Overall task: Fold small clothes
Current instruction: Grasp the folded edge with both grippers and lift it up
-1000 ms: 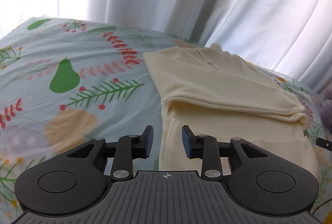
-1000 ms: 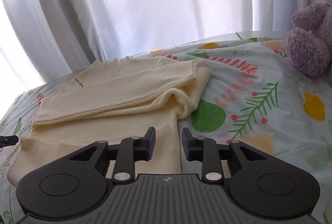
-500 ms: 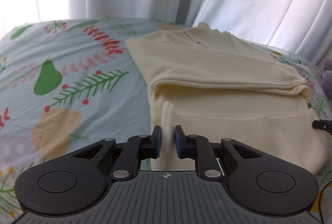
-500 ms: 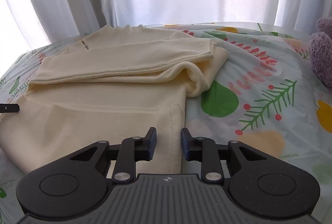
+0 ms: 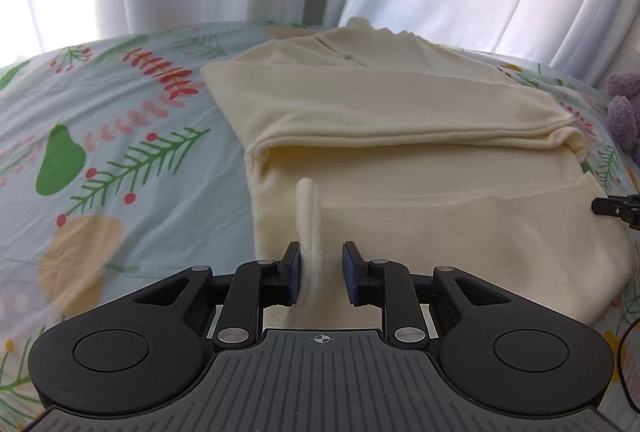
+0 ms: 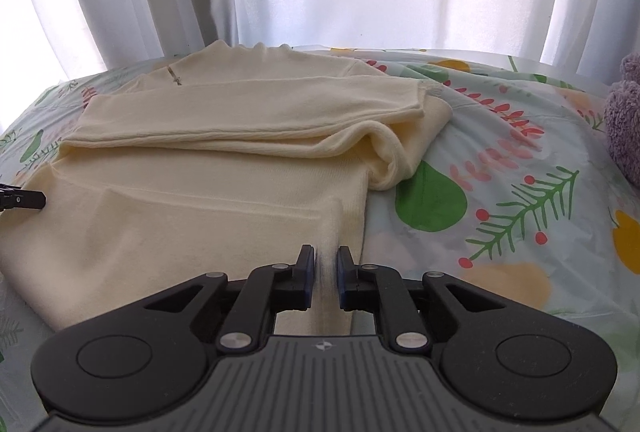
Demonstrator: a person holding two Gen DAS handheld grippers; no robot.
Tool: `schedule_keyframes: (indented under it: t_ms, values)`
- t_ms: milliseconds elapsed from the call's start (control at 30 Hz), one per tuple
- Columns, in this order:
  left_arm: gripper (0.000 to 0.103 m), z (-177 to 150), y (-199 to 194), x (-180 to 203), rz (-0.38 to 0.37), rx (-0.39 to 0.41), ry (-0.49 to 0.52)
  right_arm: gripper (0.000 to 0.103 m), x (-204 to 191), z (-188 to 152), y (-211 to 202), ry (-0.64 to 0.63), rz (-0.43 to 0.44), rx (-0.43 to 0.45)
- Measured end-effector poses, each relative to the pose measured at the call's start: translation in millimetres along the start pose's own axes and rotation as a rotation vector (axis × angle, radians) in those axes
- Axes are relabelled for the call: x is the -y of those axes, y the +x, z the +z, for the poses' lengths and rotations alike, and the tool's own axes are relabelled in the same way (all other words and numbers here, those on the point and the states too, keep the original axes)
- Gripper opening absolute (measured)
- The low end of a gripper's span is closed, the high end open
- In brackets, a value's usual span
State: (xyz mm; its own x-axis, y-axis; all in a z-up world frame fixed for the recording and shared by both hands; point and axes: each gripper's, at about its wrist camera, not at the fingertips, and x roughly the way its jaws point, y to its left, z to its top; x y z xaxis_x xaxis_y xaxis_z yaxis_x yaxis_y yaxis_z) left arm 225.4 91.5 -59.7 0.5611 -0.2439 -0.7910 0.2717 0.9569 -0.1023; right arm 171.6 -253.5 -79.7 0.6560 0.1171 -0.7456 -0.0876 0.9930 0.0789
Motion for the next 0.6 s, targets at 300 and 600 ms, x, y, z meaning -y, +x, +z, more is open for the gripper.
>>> schedule_keyframes:
  t_ms: [300, 600]
  values:
    - [0.009, 50, -66, 1, -0.031, 0.229, 0.039, 0.007, 6, 46, -38, 0.013, 0.055, 0.167]
    - [0.010, 124, 34, -13, 0.078, 0.189, -0.056, 0.007, 31, 120, 53, 0.118, -0.040, 0.153]
